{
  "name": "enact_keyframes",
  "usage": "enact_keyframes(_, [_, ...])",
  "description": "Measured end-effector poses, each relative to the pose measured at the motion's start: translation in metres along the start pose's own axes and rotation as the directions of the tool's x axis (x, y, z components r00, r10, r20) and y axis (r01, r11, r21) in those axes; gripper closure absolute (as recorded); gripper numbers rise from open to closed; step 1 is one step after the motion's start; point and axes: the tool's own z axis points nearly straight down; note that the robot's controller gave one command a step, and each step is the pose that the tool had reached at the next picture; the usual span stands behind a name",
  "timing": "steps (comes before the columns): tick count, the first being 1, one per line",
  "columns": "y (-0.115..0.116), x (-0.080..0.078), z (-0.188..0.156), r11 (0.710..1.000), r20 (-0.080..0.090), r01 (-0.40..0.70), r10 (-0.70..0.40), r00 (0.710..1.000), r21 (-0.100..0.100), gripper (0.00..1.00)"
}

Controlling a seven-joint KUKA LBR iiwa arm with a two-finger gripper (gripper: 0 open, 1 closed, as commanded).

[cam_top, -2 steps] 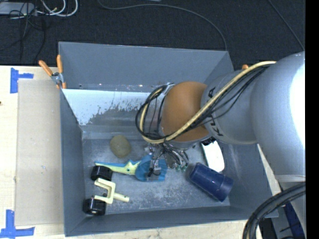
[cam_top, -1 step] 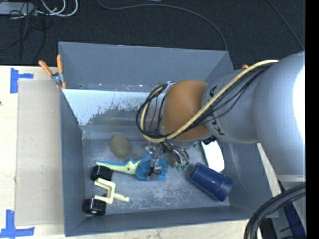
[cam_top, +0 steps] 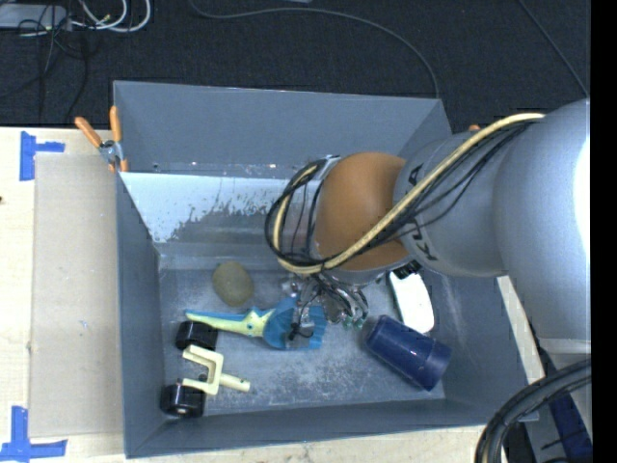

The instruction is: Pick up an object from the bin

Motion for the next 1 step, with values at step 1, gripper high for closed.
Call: enact_keyframes(1, [0.0000,0.0004,-0.0144,1.000,0.000,0.000,0.000,1.000,0.000,1.00])
